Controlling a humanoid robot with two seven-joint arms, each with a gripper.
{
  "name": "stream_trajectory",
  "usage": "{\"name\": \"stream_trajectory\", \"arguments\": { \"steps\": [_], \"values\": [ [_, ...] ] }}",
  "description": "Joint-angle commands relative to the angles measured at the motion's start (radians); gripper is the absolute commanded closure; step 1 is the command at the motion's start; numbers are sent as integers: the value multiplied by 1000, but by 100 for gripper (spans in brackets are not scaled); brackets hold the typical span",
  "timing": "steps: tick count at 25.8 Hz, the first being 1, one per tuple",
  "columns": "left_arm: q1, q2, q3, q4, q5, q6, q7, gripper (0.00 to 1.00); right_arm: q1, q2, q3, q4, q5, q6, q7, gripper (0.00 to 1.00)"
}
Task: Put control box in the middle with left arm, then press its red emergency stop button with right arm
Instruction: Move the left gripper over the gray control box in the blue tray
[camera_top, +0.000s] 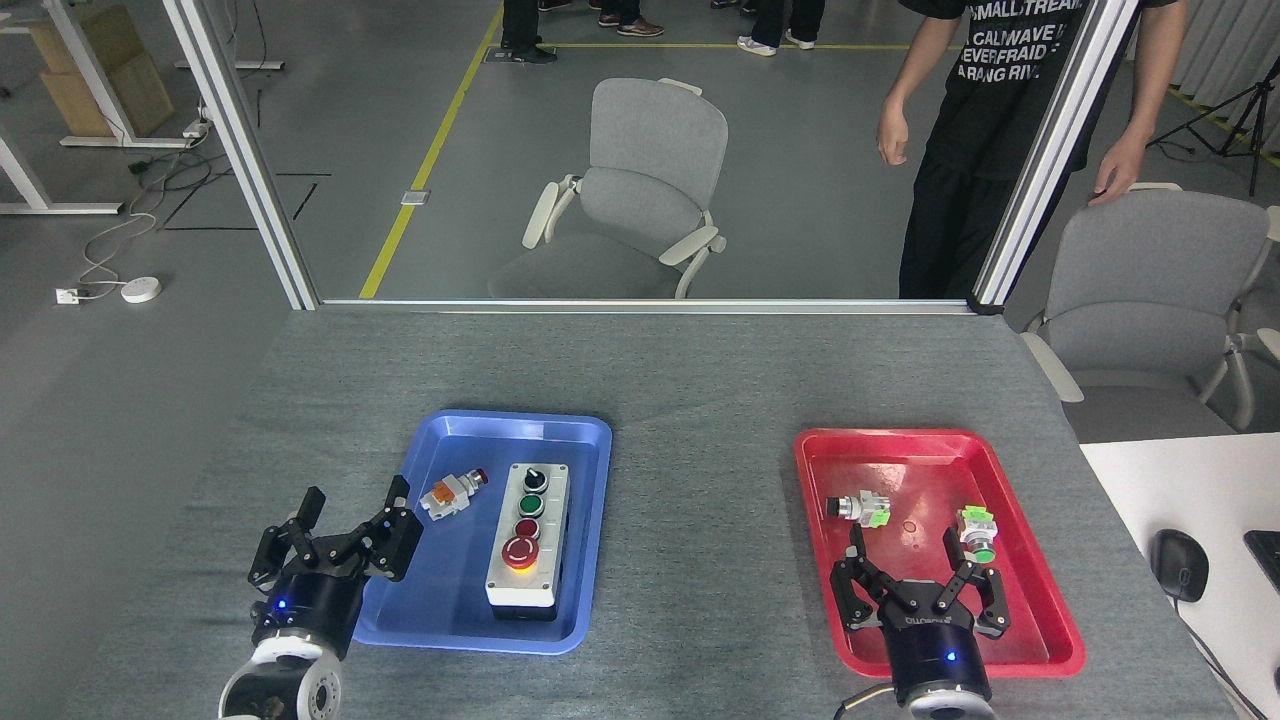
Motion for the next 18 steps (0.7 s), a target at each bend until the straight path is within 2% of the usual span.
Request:
{"name": "stream_trajectory", "arguments": {
  "steps": [1, 6, 11, 12, 15, 18],
  "values": [
    [43, -16, -16, -25, -3, -9, 10, 1, -3, 2, 2, -10, -1, 2, -6, 2],
    [103, -28, -120, -86, -32, 34, 27, 3, -4, 0, 7, -12, -1, 3, -6, 2],
    [123, -45, -246, -85, -300, 201, 27, 2, -4, -4, 7, -27, -1, 3, -6, 2],
    [125, -48, -264, -83, -322, 232, 27, 2, -3, -4, 7, -33, -1, 3, -6, 2],
    [132, -68, -297, -77, -325, 285, 25, 2, -3, -6, 7, -38, -1, 3, -6, 2],
    [163, -100, -303, -79, -331, 296, 24, 2, -3, -6, 7, -38, -1, 5, -6, 2]
  ]
}}
